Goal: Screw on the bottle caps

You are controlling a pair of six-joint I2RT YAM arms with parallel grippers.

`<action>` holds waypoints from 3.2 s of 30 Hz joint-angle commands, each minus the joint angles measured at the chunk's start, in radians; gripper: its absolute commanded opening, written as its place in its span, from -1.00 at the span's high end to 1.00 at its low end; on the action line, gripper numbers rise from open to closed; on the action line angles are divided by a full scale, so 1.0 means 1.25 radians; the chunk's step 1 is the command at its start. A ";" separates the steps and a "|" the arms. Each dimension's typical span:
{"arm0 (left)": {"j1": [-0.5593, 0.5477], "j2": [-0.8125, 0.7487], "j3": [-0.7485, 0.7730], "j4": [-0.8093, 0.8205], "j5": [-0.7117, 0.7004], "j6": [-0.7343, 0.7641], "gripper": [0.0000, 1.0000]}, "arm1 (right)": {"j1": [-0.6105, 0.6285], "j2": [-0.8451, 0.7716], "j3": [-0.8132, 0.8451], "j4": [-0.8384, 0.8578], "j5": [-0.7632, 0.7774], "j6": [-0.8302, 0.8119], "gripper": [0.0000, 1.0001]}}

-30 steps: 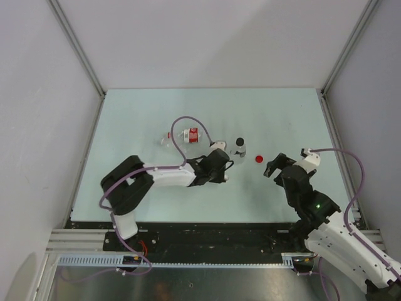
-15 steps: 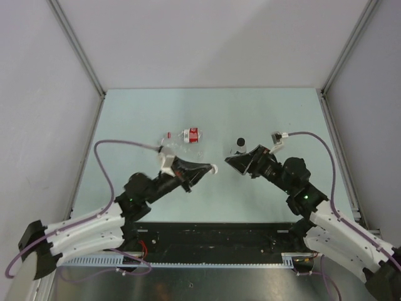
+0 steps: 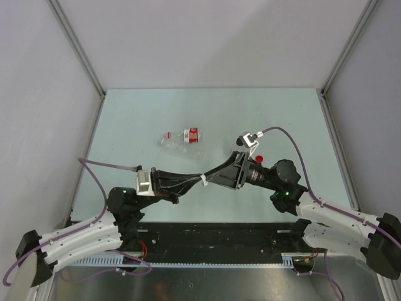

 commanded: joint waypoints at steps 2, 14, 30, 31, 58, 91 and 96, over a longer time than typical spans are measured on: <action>-0.004 0.002 -0.011 0.039 0.011 0.038 1.00 | 0.041 -0.001 0.054 0.057 -0.033 -0.024 -0.50; -0.004 0.016 -0.012 0.038 0.022 0.028 1.00 | 0.052 -0.022 0.055 0.009 -0.010 -0.045 -0.12; -0.003 0.027 -0.020 0.038 -0.040 0.024 1.00 | 0.054 -0.070 0.055 -0.062 0.014 -0.095 0.39; -0.003 0.031 -0.017 0.039 -0.038 0.024 1.00 | 0.053 -0.068 0.055 -0.057 0.010 -0.094 0.37; -0.003 0.043 -0.029 0.143 -0.005 0.002 1.00 | 0.051 -0.003 0.055 0.068 -0.064 -0.046 0.05; -0.003 0.078 -0.036 0.197 -0.002 0.016 1.00 | 0.043 0.031 0.056 0.155 -0.067 -0.018 0.26; -0.003 0.071 -0.050 0.196 -0.035 0.005 0.54 | 0.031 0.008 0.055 0.093 -0.038 -0.048 0.31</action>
